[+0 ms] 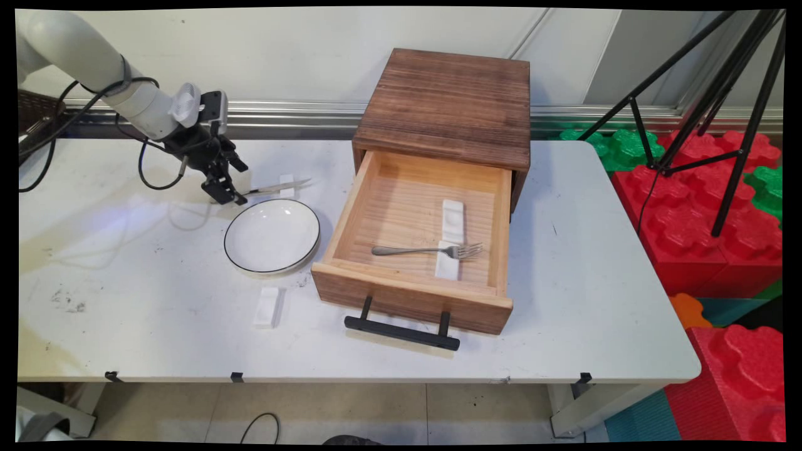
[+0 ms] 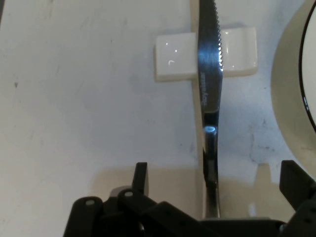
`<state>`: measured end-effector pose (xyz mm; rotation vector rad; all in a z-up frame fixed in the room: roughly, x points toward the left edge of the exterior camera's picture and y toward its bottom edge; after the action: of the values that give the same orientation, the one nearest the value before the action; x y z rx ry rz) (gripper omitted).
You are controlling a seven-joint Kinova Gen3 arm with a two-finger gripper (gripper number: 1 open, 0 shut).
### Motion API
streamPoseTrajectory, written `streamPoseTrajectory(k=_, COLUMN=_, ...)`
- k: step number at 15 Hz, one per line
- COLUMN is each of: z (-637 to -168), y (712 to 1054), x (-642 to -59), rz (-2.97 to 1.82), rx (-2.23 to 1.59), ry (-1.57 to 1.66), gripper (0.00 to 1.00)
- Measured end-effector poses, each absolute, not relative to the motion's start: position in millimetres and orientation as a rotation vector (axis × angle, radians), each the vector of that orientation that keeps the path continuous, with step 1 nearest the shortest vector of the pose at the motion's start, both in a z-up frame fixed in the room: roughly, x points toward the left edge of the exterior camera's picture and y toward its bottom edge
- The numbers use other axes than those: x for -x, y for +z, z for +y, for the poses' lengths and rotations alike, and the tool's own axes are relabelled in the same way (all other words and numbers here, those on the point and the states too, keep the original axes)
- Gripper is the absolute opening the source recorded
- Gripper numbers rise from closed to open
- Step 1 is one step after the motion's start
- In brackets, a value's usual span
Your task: Pick up the knife from the left of the white plate
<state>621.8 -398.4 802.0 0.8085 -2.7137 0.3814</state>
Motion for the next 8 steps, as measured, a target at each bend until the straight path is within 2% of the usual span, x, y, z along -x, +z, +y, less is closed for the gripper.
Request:
streamPoseTrajectory(k=4, z=-404.0, y=796.7, x=-621.1, rz=-2.706, rx=-0.805, ry=0.364, gripper=1.0)
streamPoseTrajectory(k=5, z=-405.2, y=795.6, x=-620.8, rz=-2.704, rx=-0.804, ry=0.36, gripper=0.0)
streamPoseTrajectory(k=8, z=-407.7, y=793.3, x=-620.5, rz=-2.7, rx=-0.799, ry=0.352, gripper=0.0)
